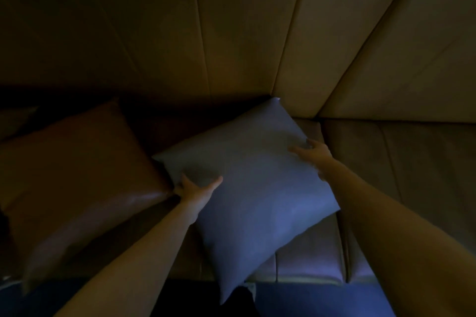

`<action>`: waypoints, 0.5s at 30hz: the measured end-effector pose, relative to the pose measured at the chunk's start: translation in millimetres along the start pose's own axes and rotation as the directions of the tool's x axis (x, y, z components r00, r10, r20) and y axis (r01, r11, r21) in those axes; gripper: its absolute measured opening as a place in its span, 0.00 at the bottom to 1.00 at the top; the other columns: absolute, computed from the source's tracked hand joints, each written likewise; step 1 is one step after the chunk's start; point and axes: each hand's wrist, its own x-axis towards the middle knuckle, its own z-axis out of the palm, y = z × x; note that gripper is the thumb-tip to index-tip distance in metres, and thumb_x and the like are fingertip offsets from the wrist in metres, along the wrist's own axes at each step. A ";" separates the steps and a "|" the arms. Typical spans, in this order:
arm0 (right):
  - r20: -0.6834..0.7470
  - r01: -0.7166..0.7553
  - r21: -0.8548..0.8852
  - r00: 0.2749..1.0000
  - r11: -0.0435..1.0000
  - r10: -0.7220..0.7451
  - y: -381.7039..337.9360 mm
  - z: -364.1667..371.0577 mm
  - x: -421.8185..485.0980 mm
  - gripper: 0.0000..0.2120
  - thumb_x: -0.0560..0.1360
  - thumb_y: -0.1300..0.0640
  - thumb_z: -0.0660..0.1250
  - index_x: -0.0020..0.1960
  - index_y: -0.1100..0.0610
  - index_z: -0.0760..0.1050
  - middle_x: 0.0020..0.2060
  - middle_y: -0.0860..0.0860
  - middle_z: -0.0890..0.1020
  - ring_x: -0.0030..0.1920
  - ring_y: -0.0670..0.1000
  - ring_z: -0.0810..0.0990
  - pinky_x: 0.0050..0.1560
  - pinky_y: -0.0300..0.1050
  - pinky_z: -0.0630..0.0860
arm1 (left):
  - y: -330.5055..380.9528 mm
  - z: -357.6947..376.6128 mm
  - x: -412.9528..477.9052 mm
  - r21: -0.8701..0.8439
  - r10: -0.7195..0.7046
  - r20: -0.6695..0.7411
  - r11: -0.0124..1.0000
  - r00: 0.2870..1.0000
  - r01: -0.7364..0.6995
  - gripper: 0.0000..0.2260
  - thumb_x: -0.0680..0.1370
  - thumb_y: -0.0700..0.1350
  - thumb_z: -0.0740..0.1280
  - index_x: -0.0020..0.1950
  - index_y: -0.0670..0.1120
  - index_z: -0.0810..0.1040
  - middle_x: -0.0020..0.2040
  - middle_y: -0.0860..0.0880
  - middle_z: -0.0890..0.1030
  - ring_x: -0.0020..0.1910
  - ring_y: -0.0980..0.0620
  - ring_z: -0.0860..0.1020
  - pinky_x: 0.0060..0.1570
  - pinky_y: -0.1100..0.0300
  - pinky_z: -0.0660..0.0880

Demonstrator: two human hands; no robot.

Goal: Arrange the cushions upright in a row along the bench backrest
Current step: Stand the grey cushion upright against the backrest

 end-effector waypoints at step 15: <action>0.018 0.000 -0.065 1.000 0.998 0.001 32.1 -16.5 52.5 0.61 0.47 0.34 0.80 0.74 0.55 0.64 0.69 0.57 0.72 0.67 0.63 0.72 0.65 0.62 0.72 | -14.6 -1.4 25.6 -0.359 0.050 -0.071 0.931 0.996 -0.073 0.61 0.46 0.50 0.84 0.75 0.42 0.59 0.70 0.41 0.72 0.66 0.38 0.74 0.59 0.37 0.73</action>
